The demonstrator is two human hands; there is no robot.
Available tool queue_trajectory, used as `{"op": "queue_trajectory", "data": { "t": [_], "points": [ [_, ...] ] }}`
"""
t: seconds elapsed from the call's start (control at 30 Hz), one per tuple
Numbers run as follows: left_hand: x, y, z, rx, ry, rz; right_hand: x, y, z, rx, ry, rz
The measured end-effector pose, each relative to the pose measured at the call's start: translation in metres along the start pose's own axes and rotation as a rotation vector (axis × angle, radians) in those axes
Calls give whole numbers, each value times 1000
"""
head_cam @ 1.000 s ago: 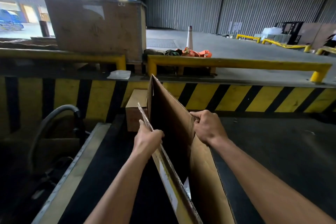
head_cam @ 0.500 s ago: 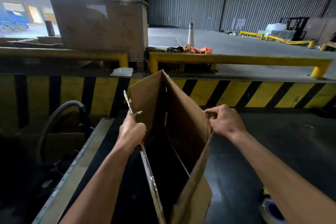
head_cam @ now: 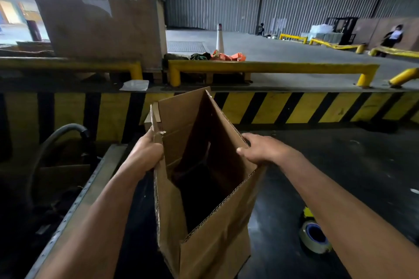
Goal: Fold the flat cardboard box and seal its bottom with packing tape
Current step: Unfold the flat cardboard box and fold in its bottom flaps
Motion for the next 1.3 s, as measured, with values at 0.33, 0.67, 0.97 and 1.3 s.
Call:
{"op": "queue_trajectory", "data": {
  "t": [0.33, 0.67, 0.97, 1.3],
  "points": [
    [10, 1, -1, 74, 33, 29, 20, -19, -38, 44, 4, -147],
    [27, -35, -48, -33, -47, -60, 12, -6, 9, -35, -75, -55],
    [41, -38, -72, -50, -117, -75, 20, 30, 48, -69, -26, -133],
    [61, -9, -17, 226, -145, 49, 19, 21, 25, -111, -33, -164]
  ]
}}
Point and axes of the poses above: each hand's wrist, its own z-axis away from the middle knuckle, its own y-axis out of the palm, x = y × z, the point moved 4 cm from there along -z, towards the middle knuckle, and after that the axes turned 11 degrees about x, right-handed, at the moved point
